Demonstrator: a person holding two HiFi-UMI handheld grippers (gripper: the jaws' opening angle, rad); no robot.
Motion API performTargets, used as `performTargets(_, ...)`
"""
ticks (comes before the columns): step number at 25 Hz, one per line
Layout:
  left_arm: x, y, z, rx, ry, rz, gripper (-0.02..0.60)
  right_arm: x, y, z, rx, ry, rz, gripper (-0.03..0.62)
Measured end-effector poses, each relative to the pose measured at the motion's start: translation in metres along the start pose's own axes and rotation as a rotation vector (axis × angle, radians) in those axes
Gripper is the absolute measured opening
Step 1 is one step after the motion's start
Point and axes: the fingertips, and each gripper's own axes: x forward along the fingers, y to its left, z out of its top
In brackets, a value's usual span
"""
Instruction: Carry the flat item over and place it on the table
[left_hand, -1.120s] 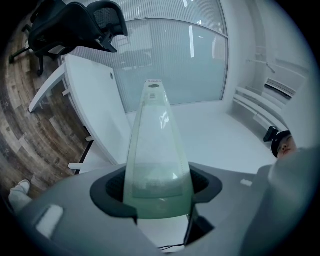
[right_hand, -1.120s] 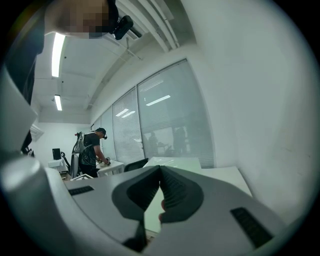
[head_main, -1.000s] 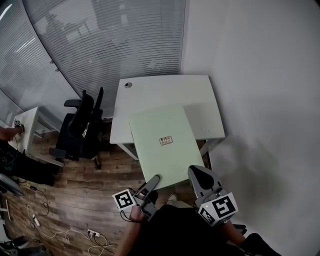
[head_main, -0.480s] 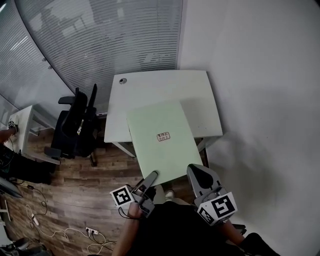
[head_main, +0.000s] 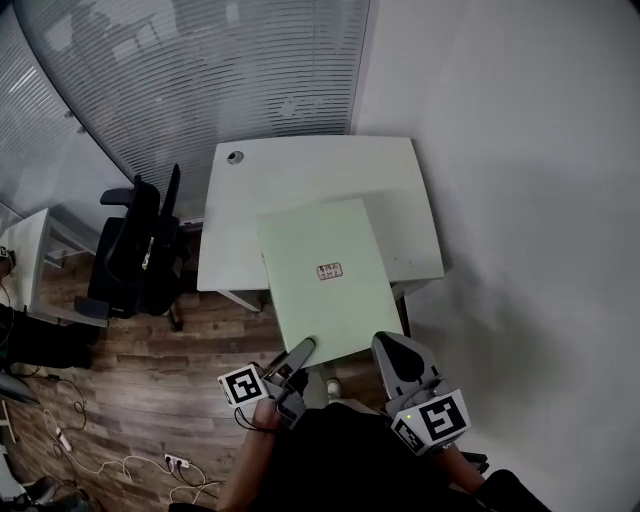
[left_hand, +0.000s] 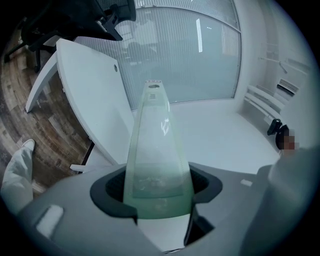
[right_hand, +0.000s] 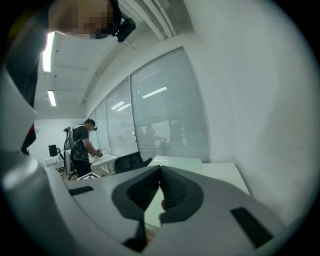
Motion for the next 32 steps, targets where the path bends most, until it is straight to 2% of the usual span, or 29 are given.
performTargets(4, 0.016, 0.013, 0.018, -0.021, -0.005, -0.011, 0.281, 0.027, -0.003, -0.004, -0.012, 0.027, 0.017, -0.002)
performTargets(13, 0.041, 0.048, 0.049, -0.069, -0.012, -0.017, 0.281, 0.069, -0.003, -0.002, 0.006, 0.012, 0.046, -0.002)
performTargets(18, 0.052, 0.068, 0.057, -0.071, -0.014, -0.042, 0.281, 0.077, -0.013, -0.009, 0.016, 0.067, 0.019, -0.002)
performTargets(26, 0.077, 0.109, 0.076, -0.089, 0.003, -0.035, 0.281, 0.110, -0.036, -0.015, 0.034, 0.100, -0.006, -0.002)
performTargets(32, 0.086, 0.139, 0.081, -0.154, -0.001, -0.010, 0.281, 0.123, -0.032, -0.025, 0.047, 0.140, 0.000, -0.002)
